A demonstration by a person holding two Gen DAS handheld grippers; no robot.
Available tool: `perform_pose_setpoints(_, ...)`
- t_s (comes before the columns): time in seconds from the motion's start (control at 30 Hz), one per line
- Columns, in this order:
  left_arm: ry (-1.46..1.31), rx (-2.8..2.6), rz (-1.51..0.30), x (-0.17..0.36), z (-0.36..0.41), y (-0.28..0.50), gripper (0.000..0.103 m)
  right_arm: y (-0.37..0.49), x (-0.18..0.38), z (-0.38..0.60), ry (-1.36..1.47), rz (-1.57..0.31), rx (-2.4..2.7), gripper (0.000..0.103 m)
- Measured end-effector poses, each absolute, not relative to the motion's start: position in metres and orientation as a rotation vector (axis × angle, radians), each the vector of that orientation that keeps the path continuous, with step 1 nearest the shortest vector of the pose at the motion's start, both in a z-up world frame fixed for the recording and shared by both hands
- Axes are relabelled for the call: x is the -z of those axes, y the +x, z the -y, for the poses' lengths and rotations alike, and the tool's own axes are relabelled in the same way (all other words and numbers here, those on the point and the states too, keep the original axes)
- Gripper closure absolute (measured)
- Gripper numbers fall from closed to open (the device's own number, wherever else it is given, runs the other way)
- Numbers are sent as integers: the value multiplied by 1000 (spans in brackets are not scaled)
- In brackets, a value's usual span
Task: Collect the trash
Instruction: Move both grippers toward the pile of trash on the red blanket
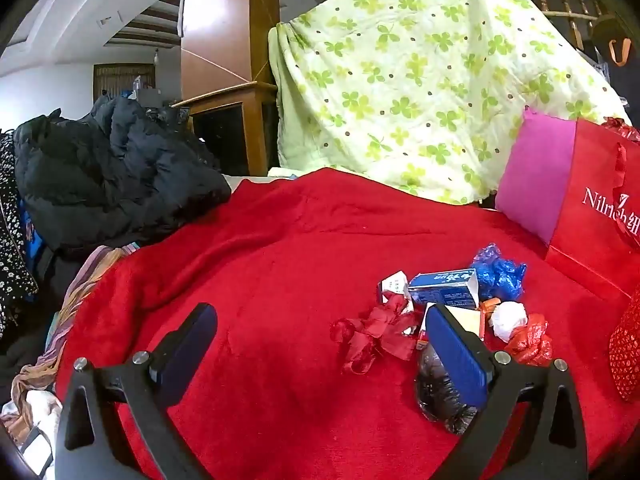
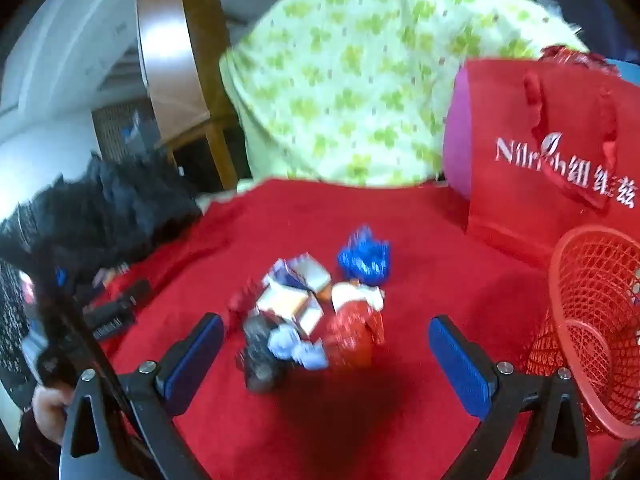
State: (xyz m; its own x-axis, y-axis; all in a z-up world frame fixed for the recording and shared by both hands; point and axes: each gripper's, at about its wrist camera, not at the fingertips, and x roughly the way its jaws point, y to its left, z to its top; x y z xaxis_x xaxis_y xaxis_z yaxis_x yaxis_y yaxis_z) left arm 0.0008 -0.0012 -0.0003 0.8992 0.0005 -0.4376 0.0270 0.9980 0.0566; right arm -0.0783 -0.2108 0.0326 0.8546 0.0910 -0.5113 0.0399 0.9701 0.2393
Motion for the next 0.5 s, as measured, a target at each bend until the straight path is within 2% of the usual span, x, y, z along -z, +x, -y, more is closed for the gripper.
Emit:
perform_pose_setpoints(0.2,76,11,-449,2,12,6,0,-60,-14,217,261,-612,-16,0)
perform_pose_setpoints(0.5,84,31,-476,4,20,4,0,-69,-27,216,205,-550,34,0)
